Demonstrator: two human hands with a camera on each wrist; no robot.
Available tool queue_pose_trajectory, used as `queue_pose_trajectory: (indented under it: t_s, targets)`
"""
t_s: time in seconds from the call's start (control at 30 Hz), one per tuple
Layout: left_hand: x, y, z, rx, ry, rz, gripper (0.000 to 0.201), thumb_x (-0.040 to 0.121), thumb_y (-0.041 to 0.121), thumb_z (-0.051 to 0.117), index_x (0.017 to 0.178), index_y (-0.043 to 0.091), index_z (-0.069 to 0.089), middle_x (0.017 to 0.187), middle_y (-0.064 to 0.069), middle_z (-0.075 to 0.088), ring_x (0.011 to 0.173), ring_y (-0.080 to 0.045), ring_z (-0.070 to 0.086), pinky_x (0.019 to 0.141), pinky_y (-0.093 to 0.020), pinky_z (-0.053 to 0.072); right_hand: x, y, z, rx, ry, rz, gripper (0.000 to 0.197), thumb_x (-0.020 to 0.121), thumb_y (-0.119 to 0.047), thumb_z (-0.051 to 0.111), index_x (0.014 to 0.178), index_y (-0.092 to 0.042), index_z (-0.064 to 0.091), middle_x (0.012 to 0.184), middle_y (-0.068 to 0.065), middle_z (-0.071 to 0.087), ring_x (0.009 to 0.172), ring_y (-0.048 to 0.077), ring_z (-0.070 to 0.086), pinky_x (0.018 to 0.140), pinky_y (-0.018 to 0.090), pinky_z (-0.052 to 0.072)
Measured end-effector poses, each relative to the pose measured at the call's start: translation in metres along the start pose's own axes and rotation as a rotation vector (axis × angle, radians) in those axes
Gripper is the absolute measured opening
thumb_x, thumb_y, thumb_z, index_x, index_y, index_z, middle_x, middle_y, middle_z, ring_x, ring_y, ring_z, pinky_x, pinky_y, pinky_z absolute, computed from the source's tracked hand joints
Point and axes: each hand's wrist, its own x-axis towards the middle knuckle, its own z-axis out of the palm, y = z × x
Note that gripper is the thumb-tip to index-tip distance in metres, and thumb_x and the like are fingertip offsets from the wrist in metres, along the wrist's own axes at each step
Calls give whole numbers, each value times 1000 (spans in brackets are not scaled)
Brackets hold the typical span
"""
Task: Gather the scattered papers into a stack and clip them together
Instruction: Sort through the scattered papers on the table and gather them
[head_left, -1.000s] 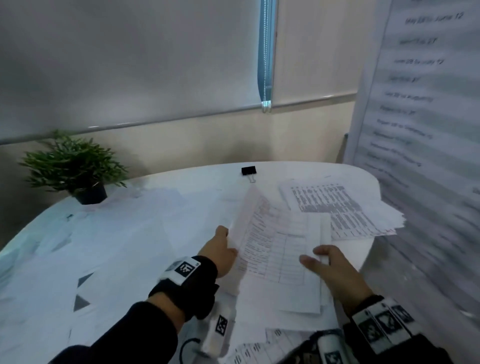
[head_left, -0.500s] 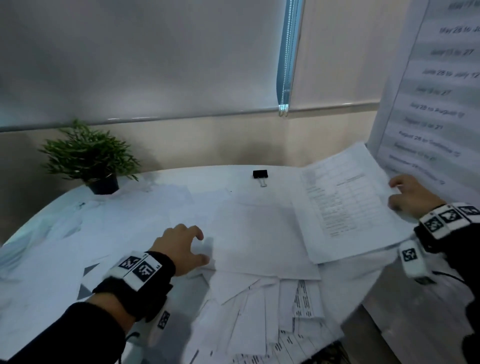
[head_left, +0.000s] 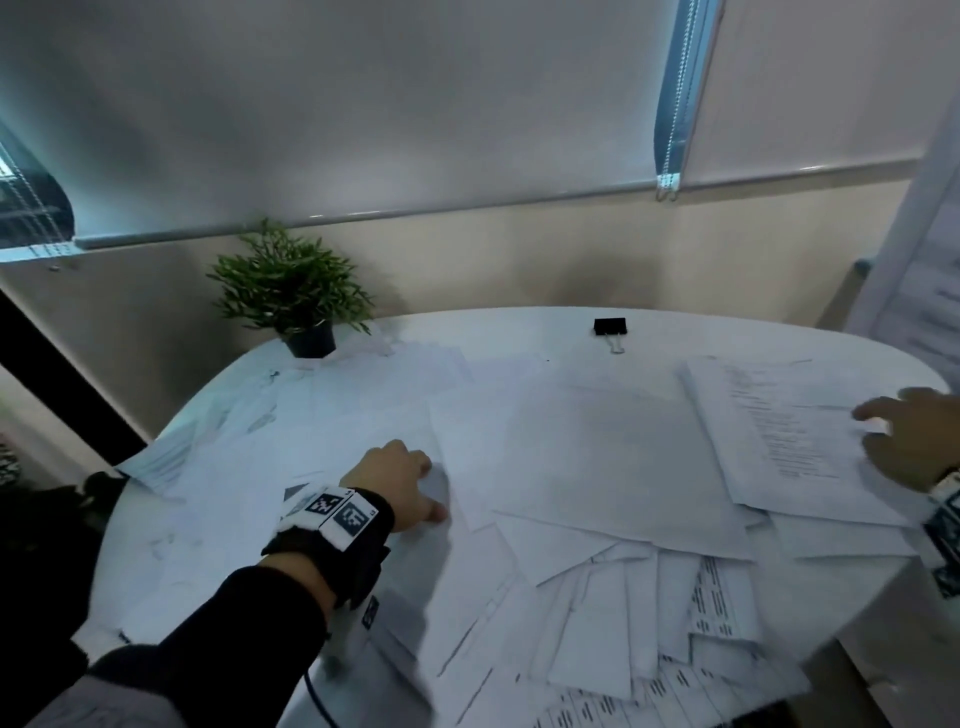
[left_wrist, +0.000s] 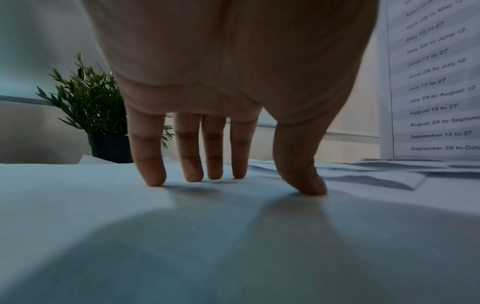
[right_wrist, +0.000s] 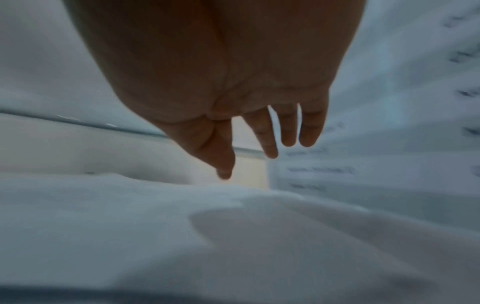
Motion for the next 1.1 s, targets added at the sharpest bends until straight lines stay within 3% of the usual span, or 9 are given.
queue_pose_trajectory:
  t_s: [0.1,0.2,0.37,0.5,0.63,0.77,0.93,1.0,1.1]
  targets:
    - [-2,0,1,8,6,32,63,78,54,64,135,34,44,131,-5,44,124,-27,44,100,-38,43,-86,-115,-30,263,68,-427,47,80,-42,53,117,-15,64,128,12,58,120,31,51,105,38,35]
    - [-11,1,5,-19,5,54,64,80,56,61,137,36,40,137,-6,43,126,-28,44,102,-39,41,-137,-193,-25,200,-207,-654,63,86,-47,55,140,-20,38,147,1,37,137,18,31,113,29,23]
    - [-36,-2,19,-91,74,136,61,85,46,59,139,25,37,140,-5,41,127,-25,43,102,-36,40,-151,-242,-13,-31,-461,-578,82,86,-38,55,150,-20,8,152,10,24,138,24,29,111,36,31]
    - [-45,-8,23,-176,47,198,56,86,47,58,136,26,43,140,-1,43,125,-19,46,101,-29,38,-148,-254,-3,-179,-335,-571,60,87,-18,54,141,-12,28,124,11,50,110,26,53,88,33,48]
    - [-52,-19,17,-301,58,178,58,87,47,60,137,25,42,137,-3,49,122,-19,49,99,-28,38,-155,-259,-24,-224,-246,-564,26,91,-12,46,116,-13,50,115,11,55,102,28,57,73,30,43]
    - [-66,-38,8,-732,218,104,88,72,53,73,144,25,29,142,-5,44,125,-21,47,98,-33,40,-177,-259,-80,178,-48,-745,23,95,-17,45,75,-27,46,75,-3,53,76,20,56,65,30,41]
    - [-105,-65,3,-1509,359,278,112,31,65,85,128,24,47,128,-3,59,112,-23,62,85,-33,51,-212,-280,-125,1352,-364,-904,14,93,-10,52,99,-10,64,92,5,71,86,20,68,80,31,56]
    - [-122,-72,12,-1637,378,343,85,30,59,89,104,20,71,106,-6,73,94,-21,71,73,-30,57,-205,-297,-113,1242,-280,-858,15,95,-14,52,102,-19,64,95,-5,71,90,12,68,82,29,55]
    - [-136,-88,33,-1707,424,248,73,38,43,93,100,10,73,100,-9,75,93,-25,71,69,-28,59,-183,-313,-84,892,-309,-740,28,97,-32,49,120,-18,56,101,-3,67,92,16,65,78,28,53]
